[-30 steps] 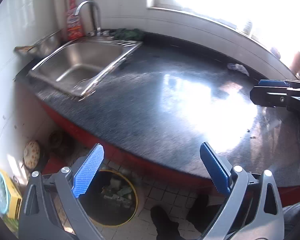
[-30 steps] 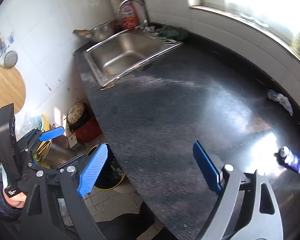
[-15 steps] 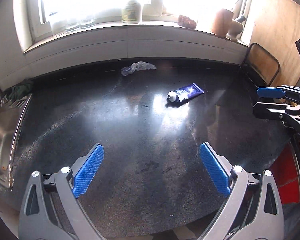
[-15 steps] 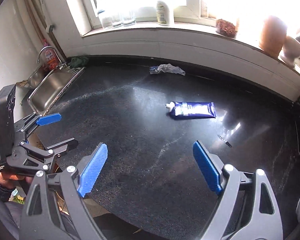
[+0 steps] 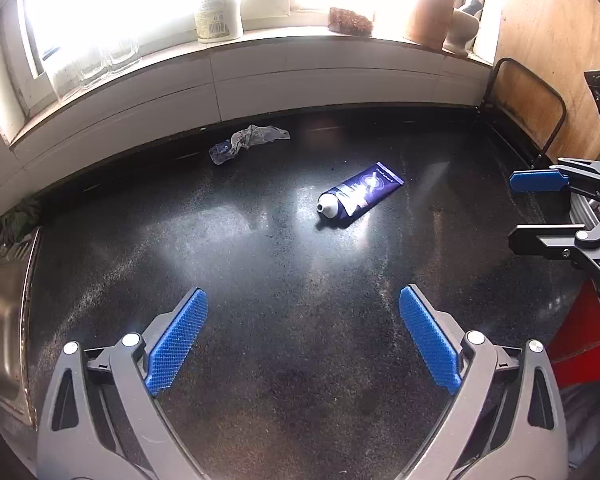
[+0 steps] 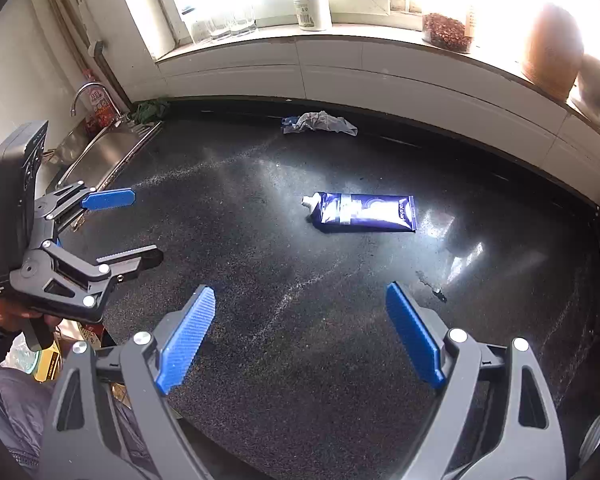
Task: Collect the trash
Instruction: 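Grasp the crumpled plastic bag with the left tool while the right tool grasps the purple toothpaste tube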
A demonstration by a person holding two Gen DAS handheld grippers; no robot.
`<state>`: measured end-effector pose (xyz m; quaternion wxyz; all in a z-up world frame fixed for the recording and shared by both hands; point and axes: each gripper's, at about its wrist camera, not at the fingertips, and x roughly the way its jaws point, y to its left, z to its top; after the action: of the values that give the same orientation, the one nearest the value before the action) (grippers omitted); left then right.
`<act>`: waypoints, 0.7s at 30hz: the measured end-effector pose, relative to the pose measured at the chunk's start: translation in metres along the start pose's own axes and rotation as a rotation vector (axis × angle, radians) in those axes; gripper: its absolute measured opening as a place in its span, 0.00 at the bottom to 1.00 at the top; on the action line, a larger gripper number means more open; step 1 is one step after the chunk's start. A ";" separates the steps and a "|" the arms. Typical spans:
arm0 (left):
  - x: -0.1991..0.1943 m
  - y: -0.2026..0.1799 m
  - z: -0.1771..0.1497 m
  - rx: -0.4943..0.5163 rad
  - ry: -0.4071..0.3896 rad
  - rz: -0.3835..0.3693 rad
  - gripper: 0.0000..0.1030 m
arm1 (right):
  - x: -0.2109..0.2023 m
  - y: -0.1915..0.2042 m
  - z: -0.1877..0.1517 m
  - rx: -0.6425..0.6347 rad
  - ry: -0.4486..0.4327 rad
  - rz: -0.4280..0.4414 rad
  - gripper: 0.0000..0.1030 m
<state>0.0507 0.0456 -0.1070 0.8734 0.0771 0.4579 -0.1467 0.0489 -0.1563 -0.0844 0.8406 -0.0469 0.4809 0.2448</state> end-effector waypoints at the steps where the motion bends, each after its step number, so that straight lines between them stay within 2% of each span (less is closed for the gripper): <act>1: 0.005 0.001 0.005 0.008 0.002 0.004 0.91 | 0.003 -0.004 0.004 -0.006 0.002 0.012 0.82; 7: 0.053 0.013 0.048 0.064 -0.001 -0.007 0.91 | 0.029 -0.025 0.030 -0.078 0.050 0.065 0.82; 13: 0.119 0.033 0.100 0.174 -0.009 -0.021 0.91 | 0.067 -0.051 0.059 -0.125 0.110 0.123 0.82; 17: 0.167 0.054 0.128 0.186 0.022 -0.053 0.91 | 0.100 -0.069 0.077 -0.142 0.164 0.173 0.82; 21: 0.217 0.069 0.146 0.257 0.064 -0.041 0.91 | 0.134 -0.080 0.089 -0.218 0.223 0.196 0.82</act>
<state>0.3029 0.0309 -0.2022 0.8380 0.1836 0.4645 -0.2196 0.2112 -0.1493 -0.1614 0.7440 -0.1177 0.5441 0.3696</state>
